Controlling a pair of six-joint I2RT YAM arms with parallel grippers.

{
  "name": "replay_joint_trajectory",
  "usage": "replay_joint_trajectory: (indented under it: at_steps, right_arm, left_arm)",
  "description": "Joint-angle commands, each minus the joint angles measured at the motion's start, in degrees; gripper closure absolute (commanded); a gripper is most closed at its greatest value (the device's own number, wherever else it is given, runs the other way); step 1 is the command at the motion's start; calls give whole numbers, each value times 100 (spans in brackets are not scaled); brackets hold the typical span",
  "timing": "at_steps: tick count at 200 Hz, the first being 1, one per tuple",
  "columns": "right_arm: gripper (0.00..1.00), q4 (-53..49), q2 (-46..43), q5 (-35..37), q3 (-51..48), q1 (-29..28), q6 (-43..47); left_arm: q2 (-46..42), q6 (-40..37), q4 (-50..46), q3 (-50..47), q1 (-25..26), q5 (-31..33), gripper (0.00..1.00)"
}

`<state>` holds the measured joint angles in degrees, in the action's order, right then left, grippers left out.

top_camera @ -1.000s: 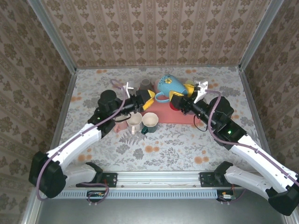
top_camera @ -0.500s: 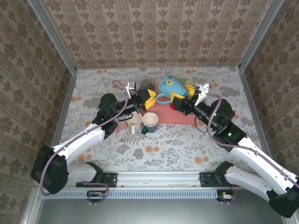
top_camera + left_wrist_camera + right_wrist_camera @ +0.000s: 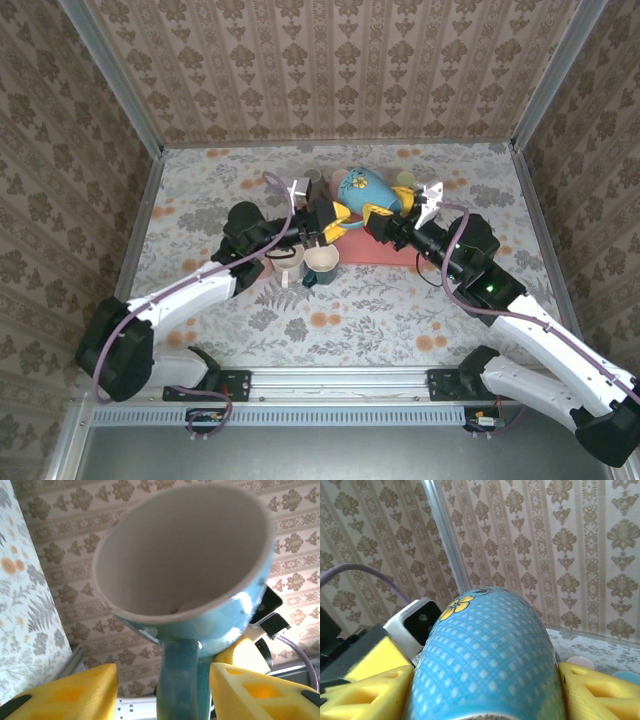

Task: Turn the mug right side up

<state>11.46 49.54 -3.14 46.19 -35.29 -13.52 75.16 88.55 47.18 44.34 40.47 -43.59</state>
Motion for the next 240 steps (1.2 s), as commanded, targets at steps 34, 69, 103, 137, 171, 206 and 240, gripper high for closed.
replay_joint_trajectory:
  at_steps: [34, 69, 103, 137, 171, 206, 240]
  right_arm:
    - [57, 475, -237, -1121, -14, 13, 226]
    - [58, 315, -338, -1343, -47, 38, 262]
    - [58, 407, -420, -1348, -129, 65, 149]
    - [59, 407, -403, -1139, -151, 75, 87]
    - [59, 565, -431, -921, -264, 74, -14]
    - [59, 619, -427, -884, -325, 75, -71]
    - [60, 587, -419, -712, -314, 80, -63]
  left_arm:
    - [278, 378, 1287, 108, -6, -437, 61]
    - [245, 320, 1341, 110, -59, -554, 61]
    - [291, 389, 1547, 30, -87, -573, 64]
    - [327, 426, 1608, -39, -102, -546, 58]
    - [301, 504, 1710, -132, -137, -484, 57]
    - [261, 534, 1785, -201, -208, -415, 63]
    - [241, 541, 1795, -222, -210, -396, 64]
